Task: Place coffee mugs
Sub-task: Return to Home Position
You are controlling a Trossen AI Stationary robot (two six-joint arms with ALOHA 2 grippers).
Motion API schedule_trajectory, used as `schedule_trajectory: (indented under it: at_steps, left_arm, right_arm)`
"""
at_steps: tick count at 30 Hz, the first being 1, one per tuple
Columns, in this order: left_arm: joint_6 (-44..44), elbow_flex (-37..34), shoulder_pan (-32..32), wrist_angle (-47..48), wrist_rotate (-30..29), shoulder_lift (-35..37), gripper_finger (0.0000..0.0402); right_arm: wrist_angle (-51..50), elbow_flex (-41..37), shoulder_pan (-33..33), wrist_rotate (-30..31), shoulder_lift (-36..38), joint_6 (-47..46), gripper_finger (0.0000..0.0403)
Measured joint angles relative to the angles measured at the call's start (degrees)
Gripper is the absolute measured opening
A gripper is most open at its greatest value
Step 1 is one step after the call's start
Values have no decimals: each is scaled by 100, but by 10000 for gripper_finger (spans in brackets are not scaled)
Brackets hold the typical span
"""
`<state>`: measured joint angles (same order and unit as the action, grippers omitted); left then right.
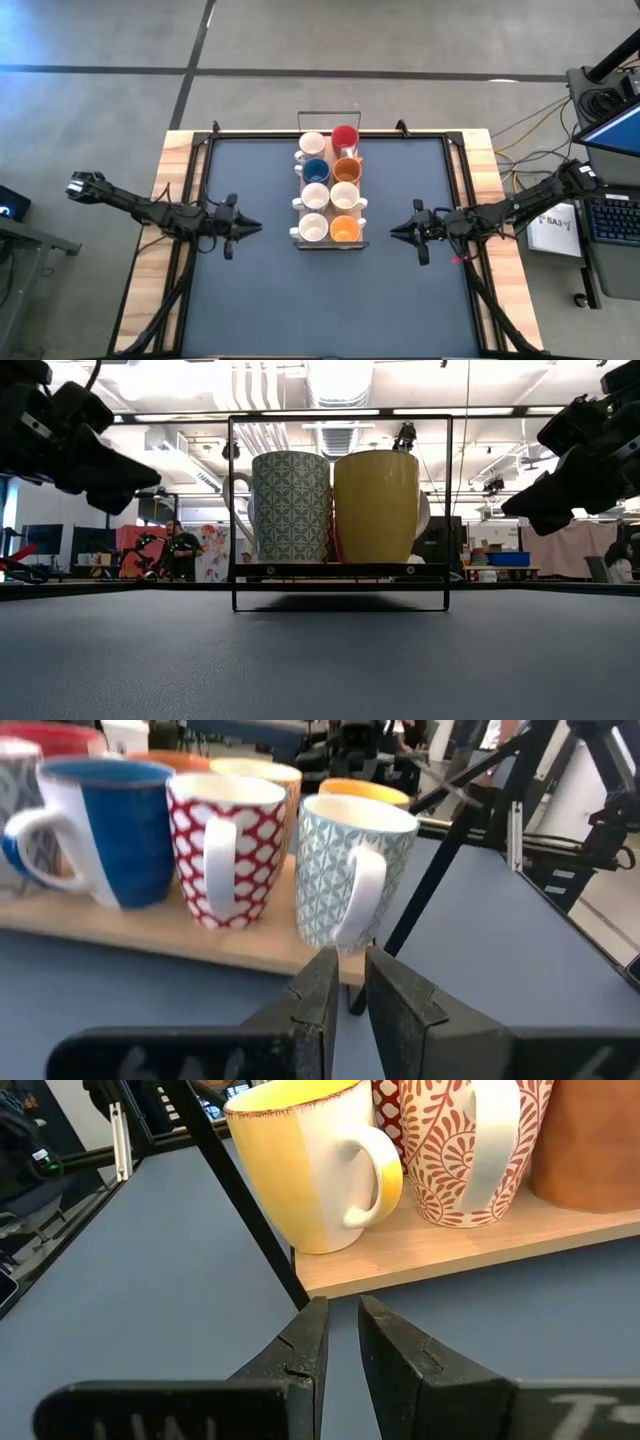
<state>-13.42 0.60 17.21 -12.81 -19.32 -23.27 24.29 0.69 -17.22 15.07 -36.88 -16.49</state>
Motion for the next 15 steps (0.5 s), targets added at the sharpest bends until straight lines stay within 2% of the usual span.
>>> schedule_trajectory:
  at_steps: [9, 15]
  left_arm:
    - [1276, 0, -24, -486, -96, 366, 36]
    - [1446, -2, -52, -332, -122, 731, 36]
  right_arm:
    - [-11, 0, -1, 0, 0, 0, 50]
    - [-11, -2, -1, 0, 0, 0, 50]
